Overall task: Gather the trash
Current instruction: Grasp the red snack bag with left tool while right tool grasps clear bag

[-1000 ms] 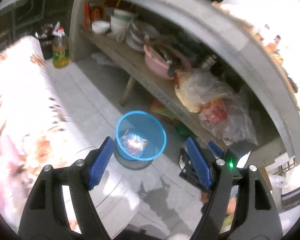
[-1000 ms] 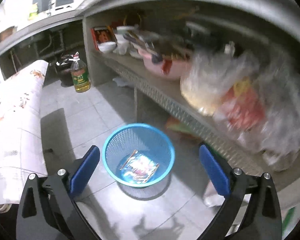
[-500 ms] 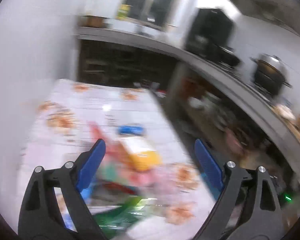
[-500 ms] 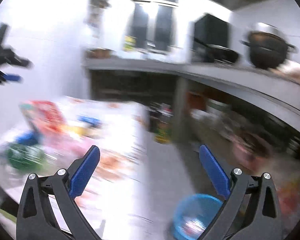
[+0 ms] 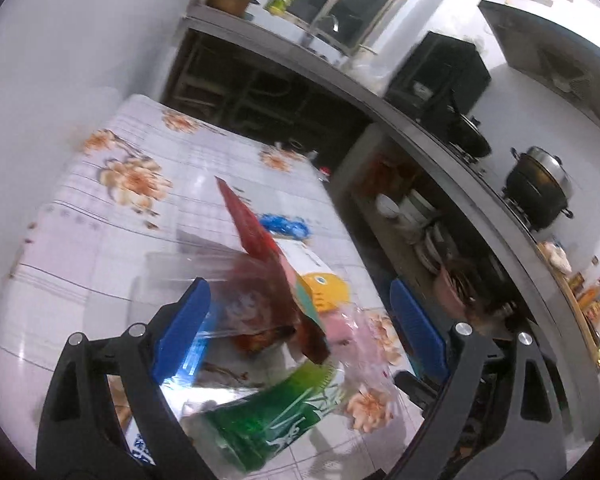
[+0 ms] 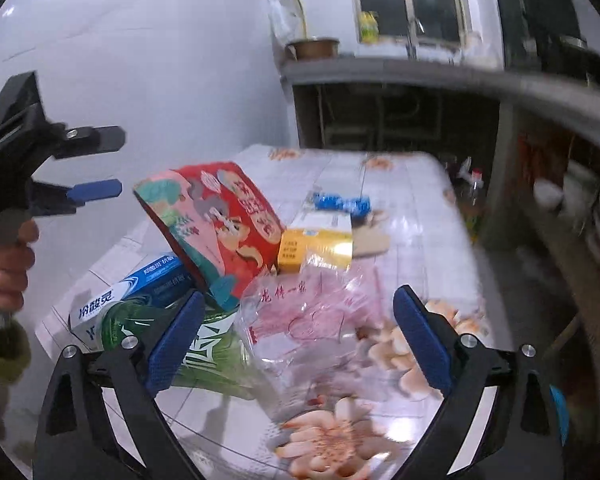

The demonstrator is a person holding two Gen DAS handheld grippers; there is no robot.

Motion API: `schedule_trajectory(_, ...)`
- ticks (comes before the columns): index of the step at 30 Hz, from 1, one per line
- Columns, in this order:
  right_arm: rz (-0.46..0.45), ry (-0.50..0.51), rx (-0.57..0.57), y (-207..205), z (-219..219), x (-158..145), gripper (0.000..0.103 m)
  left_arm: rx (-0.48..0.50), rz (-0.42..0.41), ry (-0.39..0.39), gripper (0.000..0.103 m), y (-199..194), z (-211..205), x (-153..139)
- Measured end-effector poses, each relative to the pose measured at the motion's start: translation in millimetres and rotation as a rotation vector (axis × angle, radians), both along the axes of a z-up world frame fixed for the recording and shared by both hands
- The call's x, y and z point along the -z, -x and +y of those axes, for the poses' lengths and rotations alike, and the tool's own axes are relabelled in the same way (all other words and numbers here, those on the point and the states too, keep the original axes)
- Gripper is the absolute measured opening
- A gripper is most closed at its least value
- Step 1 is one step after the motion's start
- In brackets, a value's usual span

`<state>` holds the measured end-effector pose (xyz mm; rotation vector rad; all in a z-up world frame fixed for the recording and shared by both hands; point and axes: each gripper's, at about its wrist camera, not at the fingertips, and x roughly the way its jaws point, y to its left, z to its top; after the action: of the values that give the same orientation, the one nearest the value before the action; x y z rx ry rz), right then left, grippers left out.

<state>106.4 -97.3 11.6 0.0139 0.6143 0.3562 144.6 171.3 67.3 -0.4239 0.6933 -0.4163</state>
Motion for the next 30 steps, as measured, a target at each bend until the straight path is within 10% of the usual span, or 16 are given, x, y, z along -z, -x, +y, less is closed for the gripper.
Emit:
schedule_trajectory(9,0.121,-0.094,0.048,-21.5,2.3,20.8,0.082,0.026,0.025,-0.113,0.069,-13.2,-35.6,15.6)
schedule_trajectory(20,0.176,-0.109,0.070,-30.8,7.3,40.3,0.068,-0.022,0.038,-0.219,0.023,-22.5,-49.6,30.2)
schedule_trajectory(30,0.185,-0.139,0.082,-33.7,4.8,43.1,0.057,-0.046,0.007,-0.194,0.011,-17.5,-45.4,28.5)
